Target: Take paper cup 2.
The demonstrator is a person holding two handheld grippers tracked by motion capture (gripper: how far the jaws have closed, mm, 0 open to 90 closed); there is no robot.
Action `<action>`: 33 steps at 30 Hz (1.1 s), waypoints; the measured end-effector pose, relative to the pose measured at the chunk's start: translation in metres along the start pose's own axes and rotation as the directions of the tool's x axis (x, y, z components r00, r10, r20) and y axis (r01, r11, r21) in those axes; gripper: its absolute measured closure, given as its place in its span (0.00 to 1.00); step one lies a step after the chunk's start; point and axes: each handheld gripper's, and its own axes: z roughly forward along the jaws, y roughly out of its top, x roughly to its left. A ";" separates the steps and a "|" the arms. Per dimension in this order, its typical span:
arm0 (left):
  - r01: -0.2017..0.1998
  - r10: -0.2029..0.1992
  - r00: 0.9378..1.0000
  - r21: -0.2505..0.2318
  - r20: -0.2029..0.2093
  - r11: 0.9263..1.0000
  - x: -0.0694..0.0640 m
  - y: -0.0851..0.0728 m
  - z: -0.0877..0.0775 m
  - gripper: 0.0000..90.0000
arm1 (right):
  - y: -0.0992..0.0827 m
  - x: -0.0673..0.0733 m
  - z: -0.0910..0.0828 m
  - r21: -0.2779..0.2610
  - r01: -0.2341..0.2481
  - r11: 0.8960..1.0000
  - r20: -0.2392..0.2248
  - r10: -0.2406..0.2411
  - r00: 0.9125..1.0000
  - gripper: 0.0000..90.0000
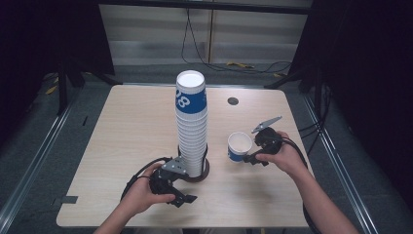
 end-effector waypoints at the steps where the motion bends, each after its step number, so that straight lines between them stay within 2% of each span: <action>1: 0.009 -0.009 1.000 -0.012 -0.006 1.000 0.000 -0.001 -0.001 0.19 | -0.001 0.000 -0.003 0.006 0.003 1.000 -0.003 -0.002 1.000 0.15; 4: 0.011 -0.011 1.000 -0.002 -0.015 1.000 0.003 -0.002 -0.009 0.19 | -0.001 0.002 -0.012 0.002 0.011 1.000 -0.005 -0.011 1.000 0.15; 11: 0.028 -0.029 0.999 -0.022 -0.032 0.999 0.009 0.001 -0.025 0.19 | 0.005 0.009 -0.032 -0.013 0.049 0.999 -0.012 -0.050 0.999 0.15; 20: 0.049 -0.051 0.997 -0.031 -0.065 0.998 0.018 0.007 -0.049 0.19 | 0.021 0.021 -0.046 -0.038 0.098 0.994 -0.046 -0.100 0.994 0.16; 22: 0.053 -0.055 0.996 -0.035 -0.072 0.998 0.021 0.009 -0.055 0.19 | 0.026 0.026 -0.049 -0.048 0.100 0.994 -0.070 -0.103 0.992 0.16; 23: 0.058 -0.062 0.995 -0.051 -0.075 0.997 0.022 0.011 -0.057 0.19 | 0.028 0.028 -0.050 -0.054 0.109 0.993 -0.078 -0.113 0.991 0.16; 28: 0.065 -0.071 0.993 -0.065 -0.093 0.996 0.028 0.019 -0.069 0.19 | 0.043 0.040 -0.054 -0.074 0.146 0.986 -0.108 -0.154 0.982 0.16; 33: 0.061 -0.067 0.992 -0.065 -0.109 0.996 0.032 0.030 -0.080 0.19 | 0.059 0.053 -0.056 -0.094 0.192 0.977 -0.127 -0.203 0.971 0.16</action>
